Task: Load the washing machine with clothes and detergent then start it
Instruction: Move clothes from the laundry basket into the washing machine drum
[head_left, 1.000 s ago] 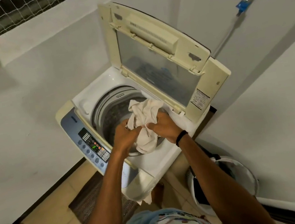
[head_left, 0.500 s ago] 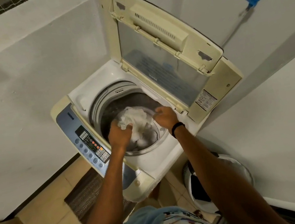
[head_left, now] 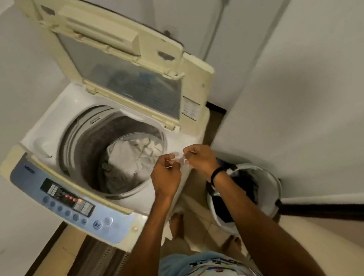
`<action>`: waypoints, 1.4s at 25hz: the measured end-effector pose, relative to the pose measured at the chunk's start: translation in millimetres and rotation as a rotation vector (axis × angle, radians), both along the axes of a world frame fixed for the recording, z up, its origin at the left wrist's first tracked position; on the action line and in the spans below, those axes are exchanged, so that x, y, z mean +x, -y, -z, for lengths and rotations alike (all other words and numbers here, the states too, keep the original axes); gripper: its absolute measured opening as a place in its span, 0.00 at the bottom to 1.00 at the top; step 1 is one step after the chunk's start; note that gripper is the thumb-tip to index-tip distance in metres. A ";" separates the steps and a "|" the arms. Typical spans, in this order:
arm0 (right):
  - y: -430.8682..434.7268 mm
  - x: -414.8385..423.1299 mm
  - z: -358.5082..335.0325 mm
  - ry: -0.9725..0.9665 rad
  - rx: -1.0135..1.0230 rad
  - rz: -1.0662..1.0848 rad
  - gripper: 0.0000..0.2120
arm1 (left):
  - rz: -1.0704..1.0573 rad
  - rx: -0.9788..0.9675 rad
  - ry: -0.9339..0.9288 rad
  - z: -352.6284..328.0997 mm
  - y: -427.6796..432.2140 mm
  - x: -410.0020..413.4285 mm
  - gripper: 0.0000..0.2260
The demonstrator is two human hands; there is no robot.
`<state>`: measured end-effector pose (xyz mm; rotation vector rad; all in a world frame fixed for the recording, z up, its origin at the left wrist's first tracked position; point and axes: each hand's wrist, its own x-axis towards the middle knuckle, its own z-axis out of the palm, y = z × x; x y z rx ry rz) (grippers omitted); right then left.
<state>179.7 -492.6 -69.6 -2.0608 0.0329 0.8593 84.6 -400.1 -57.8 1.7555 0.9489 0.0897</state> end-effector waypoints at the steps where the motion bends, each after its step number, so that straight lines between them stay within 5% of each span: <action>1: 20.9 -1.5 8.7 -0.027 0.008 0.068 0.08 | 0.050 -0.004 -0.016 4.8 15.6 2.7 0.07; 12: 256.2 -38.0 177.8 -0.372 -0.132 0.480 0.10 | 0.493 -0.046 -0.404 157.2 189.0 36.1 0.08; 16: 293.0 -31.8 299.0 -0.421 -0.158 0.564 0.14 | 0.586 -0.027 -0.475 281.9 227.7 60.2 0.08; 21: 310.9 -0.4 502.2 -0.355 -0.301 0.412 0.09 | 0.658 0.012 -0.576 486.9 253.8 93.3 0.10; 25: 305.2 19.3 615.2 -0.264 -0.370 0.496 0.34 | 0.548 -0.012 -0.618 602.0 262.1 105.3 0.04; 27: 306.2 16.5 646.2 -0.216 -0.433 0.437 0.27 | 0.498 0.004 -0.596 627.6 264.9 100.7 0.13; 30: 304.2 7.5 621.3 -0.072 -0.412 0.505 0.16 | 0.565 -0.019 -0.580 630.3 264.7 84.9 0.15; 35: 296.2 -18.1 488.9 0.151 -0.117 0.742 0.16 | 0.624 -0.119 -0.460 543.0 265.1 51.1 0.29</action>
